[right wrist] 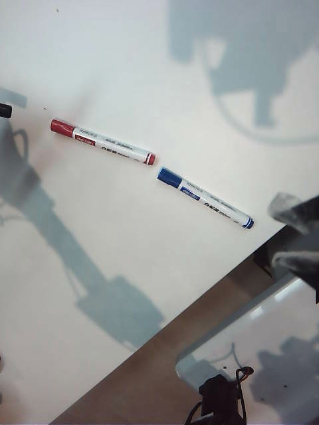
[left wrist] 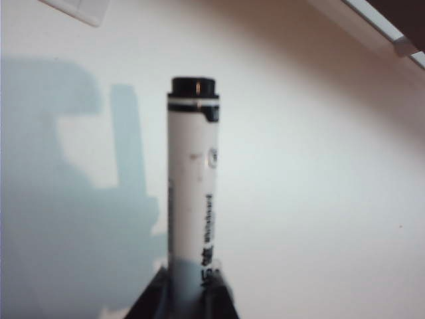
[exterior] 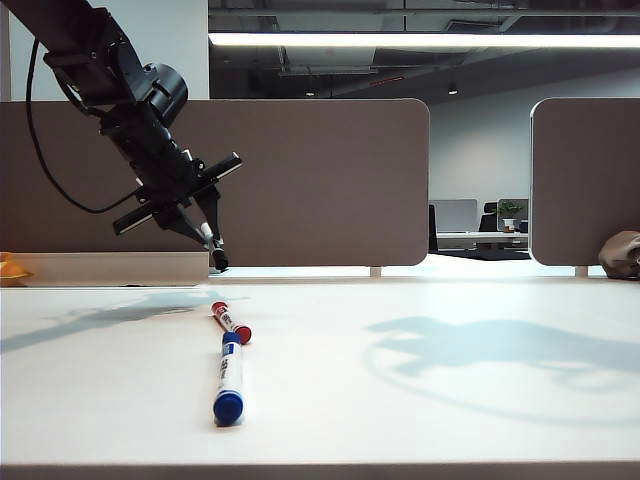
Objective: Pick up the markers one by one and line them up horizontally in a straight line on the table.
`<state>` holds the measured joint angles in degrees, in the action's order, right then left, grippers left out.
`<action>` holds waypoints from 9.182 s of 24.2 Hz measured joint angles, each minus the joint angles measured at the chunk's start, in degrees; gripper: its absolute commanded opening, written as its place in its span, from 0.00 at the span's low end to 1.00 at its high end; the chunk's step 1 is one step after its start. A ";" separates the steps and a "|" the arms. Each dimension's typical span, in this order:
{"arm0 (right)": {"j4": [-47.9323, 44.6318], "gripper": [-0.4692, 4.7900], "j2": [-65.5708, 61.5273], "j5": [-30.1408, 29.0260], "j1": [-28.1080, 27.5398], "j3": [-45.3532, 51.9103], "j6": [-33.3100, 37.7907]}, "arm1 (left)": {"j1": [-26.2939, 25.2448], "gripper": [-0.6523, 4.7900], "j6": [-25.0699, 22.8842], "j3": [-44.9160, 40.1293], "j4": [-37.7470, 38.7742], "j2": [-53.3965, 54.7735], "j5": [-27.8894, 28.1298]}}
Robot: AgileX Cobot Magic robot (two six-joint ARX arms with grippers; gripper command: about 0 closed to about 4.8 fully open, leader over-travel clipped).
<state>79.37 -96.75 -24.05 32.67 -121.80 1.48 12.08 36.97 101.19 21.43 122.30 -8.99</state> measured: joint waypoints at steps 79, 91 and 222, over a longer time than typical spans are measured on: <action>-1.03 0.21 0.00 0.00 0.00 0.02 0.00 | -0.57 0.16 2.51 0.00 4.11 3.85 -0.26; -1.05 0.21 0.00 0.00 0.00 0.00 0.00 | -0.46 0.16 2.58 -0.02 5.90 5.33 -2.73; -2.34 0.07 4.70 -2.19 0.00 0.17 -3.63 | 9.25 0.11 -28.68 -1.95 24.87 -48.72 5.40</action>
<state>77.03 -92.05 -26.24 32.67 -121.62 -2.15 21.32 8.29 99.24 46.30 73.58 -3.60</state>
